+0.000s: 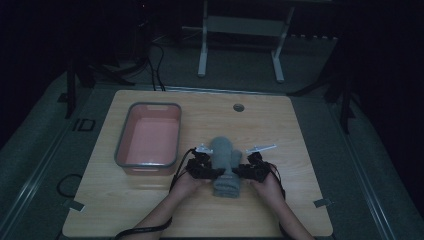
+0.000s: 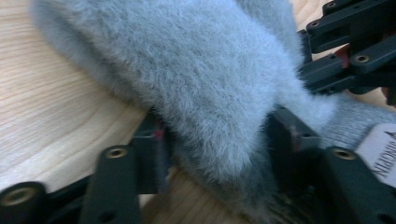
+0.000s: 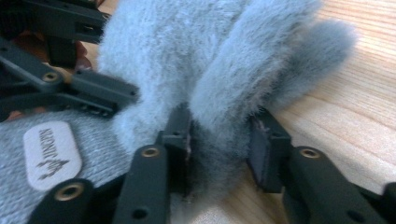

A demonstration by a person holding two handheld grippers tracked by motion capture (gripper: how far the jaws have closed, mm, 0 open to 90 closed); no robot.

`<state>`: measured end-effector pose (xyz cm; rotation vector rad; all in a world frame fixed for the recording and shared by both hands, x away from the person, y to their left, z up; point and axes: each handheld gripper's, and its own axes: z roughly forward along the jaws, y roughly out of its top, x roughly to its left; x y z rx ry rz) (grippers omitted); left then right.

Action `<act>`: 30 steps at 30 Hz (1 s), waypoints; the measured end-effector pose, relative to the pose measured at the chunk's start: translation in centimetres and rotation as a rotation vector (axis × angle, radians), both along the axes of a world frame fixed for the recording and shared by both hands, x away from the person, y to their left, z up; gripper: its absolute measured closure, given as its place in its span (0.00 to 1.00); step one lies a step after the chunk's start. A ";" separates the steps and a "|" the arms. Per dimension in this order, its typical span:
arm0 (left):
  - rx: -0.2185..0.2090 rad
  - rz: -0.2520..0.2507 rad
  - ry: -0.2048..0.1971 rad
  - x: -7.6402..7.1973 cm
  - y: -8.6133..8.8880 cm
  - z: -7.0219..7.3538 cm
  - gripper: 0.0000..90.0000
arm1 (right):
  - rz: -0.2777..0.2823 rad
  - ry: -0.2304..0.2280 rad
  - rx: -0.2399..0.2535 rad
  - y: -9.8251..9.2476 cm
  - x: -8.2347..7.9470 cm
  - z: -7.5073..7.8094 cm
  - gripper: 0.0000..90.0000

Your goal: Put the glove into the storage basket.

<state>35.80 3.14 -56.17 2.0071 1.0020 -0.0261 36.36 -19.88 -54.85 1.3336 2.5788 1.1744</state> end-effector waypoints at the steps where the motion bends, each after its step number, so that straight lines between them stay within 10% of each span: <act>1: -0.002 -0.006 -0.005 -0.1 0.0 0.0 0.63 | 0.002 -0.004 -0.004 0.1 0.0 0.0 0.77; 8: 0.000 -0.036 -0.059 -0.5 -0.4 0.9 0.84 | -0.002 -0.022 0.011 0.0 -0.4 0.6 0.87; 30: -0.071 -0.085 -0.181 -0.8 1.5 9.3 0.86 | 0.005 -0.143 0.164 -0.6 -1.8 8.2 0.90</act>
